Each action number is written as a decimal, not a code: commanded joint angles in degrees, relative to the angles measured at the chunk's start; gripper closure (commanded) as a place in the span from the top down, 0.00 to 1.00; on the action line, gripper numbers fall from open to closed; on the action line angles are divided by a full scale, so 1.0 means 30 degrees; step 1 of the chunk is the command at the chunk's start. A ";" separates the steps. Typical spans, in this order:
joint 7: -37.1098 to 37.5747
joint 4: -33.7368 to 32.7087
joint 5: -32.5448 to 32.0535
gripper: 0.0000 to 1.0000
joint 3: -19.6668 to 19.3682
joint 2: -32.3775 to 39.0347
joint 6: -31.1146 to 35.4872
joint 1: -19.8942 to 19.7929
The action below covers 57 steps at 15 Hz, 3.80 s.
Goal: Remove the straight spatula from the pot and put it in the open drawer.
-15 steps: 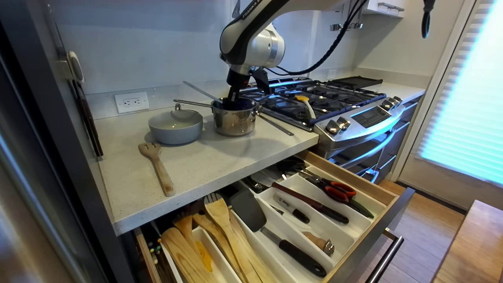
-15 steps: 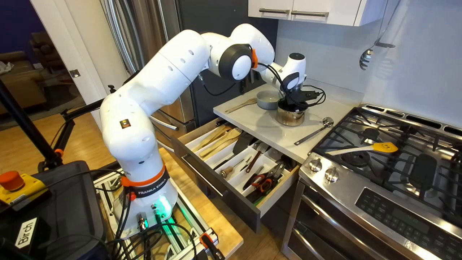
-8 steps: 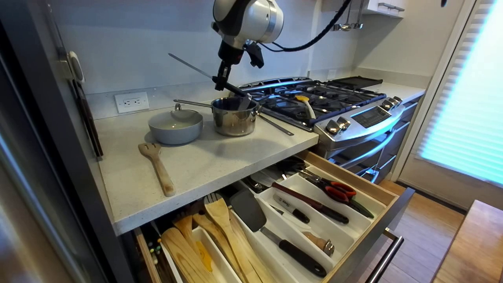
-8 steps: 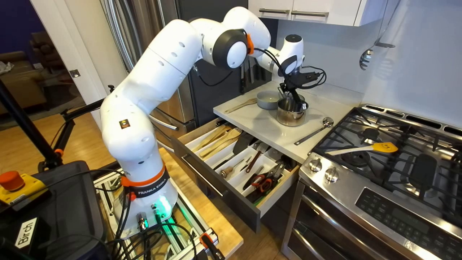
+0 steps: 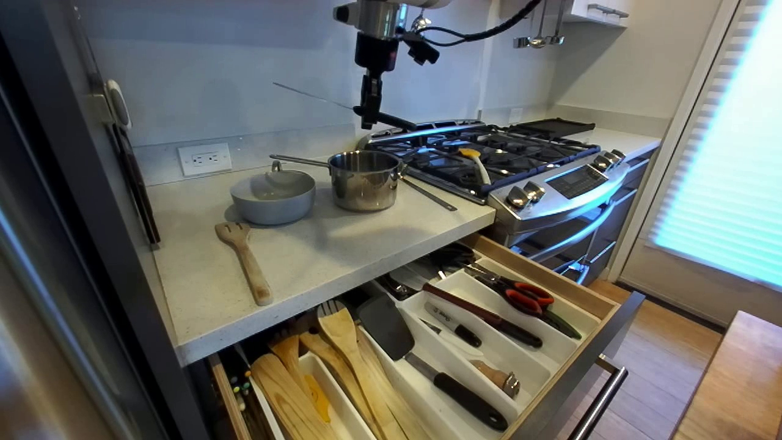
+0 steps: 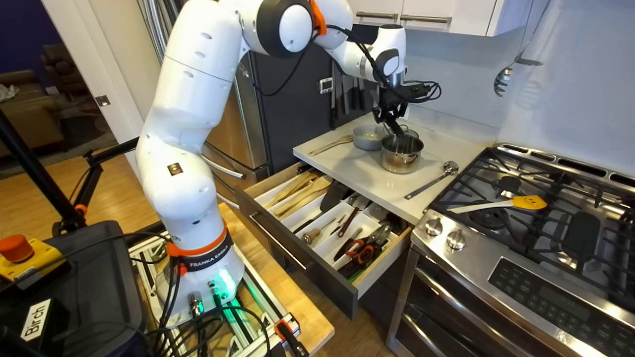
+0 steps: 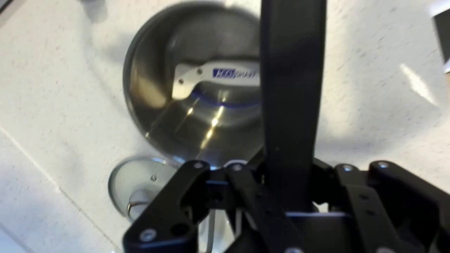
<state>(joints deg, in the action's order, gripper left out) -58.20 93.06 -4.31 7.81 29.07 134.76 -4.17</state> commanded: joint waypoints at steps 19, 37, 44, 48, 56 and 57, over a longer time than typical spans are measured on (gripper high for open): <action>0.6949 2.2355 0.3900 0.02 -0.1736 -0.7703 0.6607 0.0211; 0.2265 1.8022 1.1495 0.02 0.1268 -0.0695 0.4049 -0.4086; 0.2849 1.6410 1.1706 0.02 0.1280 -0.0013 0.5046 -0.3882; 0.3565 1.5543 1.1609 0.02 0.1287 0.1168 0.6265 -0.3970; 0.6072 1.6477 0.9984 0.49 0.1738 0.0745 0.8050 -0.3733; 0.6559 1.6904 0.9505 0.58 0.1487 0.0288 0.8030 -0.3480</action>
<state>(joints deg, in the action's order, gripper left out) -43.11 139.19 28.25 13.06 34.49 158.17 -15.61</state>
